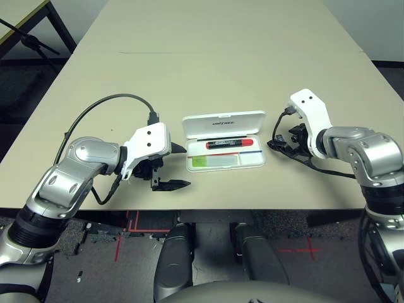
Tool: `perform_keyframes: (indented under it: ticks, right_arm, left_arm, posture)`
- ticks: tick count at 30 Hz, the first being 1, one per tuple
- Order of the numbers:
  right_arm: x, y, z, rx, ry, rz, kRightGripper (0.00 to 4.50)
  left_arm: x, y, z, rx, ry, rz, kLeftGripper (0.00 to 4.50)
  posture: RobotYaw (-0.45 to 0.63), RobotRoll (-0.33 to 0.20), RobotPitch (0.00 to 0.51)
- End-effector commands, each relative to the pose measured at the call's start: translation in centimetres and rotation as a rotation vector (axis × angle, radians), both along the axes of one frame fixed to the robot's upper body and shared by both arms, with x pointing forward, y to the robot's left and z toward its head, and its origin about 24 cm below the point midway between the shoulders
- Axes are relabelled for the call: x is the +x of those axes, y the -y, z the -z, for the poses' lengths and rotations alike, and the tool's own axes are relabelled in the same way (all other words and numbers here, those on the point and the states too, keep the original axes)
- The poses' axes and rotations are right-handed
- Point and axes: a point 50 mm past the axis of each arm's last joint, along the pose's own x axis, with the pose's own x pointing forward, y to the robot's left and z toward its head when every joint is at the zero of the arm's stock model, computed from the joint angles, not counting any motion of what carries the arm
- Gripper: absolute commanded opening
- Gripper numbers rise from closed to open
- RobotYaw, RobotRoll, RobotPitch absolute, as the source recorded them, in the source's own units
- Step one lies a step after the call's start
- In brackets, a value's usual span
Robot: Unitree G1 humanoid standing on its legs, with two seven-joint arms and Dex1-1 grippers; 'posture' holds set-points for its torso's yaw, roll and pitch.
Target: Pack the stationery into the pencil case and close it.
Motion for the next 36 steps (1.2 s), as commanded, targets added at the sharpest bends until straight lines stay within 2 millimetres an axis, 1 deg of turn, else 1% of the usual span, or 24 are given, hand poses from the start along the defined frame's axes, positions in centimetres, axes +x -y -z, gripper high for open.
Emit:
perform_keyframes:
  ticks: [1,4,5,7,9,12,16,17,21,23,28,29,31,33,36]
  right_arm:
    - [0.1,-0.1,0.8,-0.01,-0.022,0.002,4.5]
    - [0.3,-0.2,1.3,-0.006,-0.038,0.009,4.5]
    - [0.3,-0.2,1.5,-0.005,-0.04,0.012,4.32]
    - [0.3,-0.2,1.5,-0.003,-0.04,0.013,3.82]
    - [0.3,-0.1,1.5,-0.002,-0.041,0.014,3.16]
    - [0.2,-0.1,1.5,-0.001,-0.041,0.015,1.94]
    - [0.2,0.5,1.0,-0.01,-0.033,0.018,0.44]
    - [0.2,0.6,1.0,-0.013,-0.031,0.017,0.34]
    - [-0.1,2.1,-0.1,-0.058,-0.011,-0.029,0.34]
    - [-0.2,2.7,-0.9,-0.05,0.008,-0.095,0.34]
    - [-0.1,3.9,-2.8,-0.027,0.043,-0.293,0.34]
    - [0.0,4.2,-3.1,-0.051,0.082,-0.343,0.34]
    - [-0.2,4.6,-3.3,-0.103,0.142,-0.5,0.34]
    - [-0.5,5.4,-3.1,-0.199,0.144,-0.649,0.34]
    - [0.0,5.8,-3.2,-0.245,0.161,-0.755,0.34]
  left_arm:
    - [-0.4,0.0,-0.1,0.011,0.003,0.002,4.46]
    - [-0.4,0.0,-0.1,0.013,0.004,0.0,4.46]
    - [-0.4,0.1,-0.1,0.014,0.005,-0.001,4.49]
    - [-0.4,0.1,-0.1,0.014,0.005,-0.001,4.5]
    - [-0.4,0.1,-0.1,0.015,0.005,0.0,4.5]
    - [-0.4,0.0,0.0,0.017,0.004,0.0,4.5]
    - [-0.4,0.0,0.1,0.019,0.003,0.002,4.5]
    - [-0.4,0.0,0.1,0.019,0.002,0.002,4.5]
    - [-0.3,0.0,0.2,0.021,0.001,0.004,4.5]
    - [-0.2,0.0,0.2,0.023,-0.002,0.006,4.5]
    - [0.0,0.1,0.3,0.025,-0.004,0.013,4.5]
    - [0.0,0.2,0.3,0.025,-0.005,0.015,4.5]
    - [0.1,0.2,0.3,0.027,-0.006,0.021,4.5]
    - [0.2,0.3,0.3,0.027,-0.006,0.024,4.5]
    - [0.3,0.2,0.3,0.029,-0.006,0.025,4.5]
  posture:
    - [0.1,0.0,0.18]
    - [0.1,0.0,0.179]
    - [0.1,0.0,0.178]
    - [0.1,0.0,0.178]
    - [0.1,0.0,0.178]
    - [0.1,0.0,0.178]
    - [0.1,0.0,0.176]
    - [0.1,0.0,0.176]
    - [0.08,0.0,0.175]
    - [0.08,0.0,0.175]
    - [0.07,0.0,0.177]
    - [0.06,0.0,0.178]
    - [0.06,0.0,0.18]
    - [0.06,0.0,0.18]
    - [0.06,0.0,0.183]
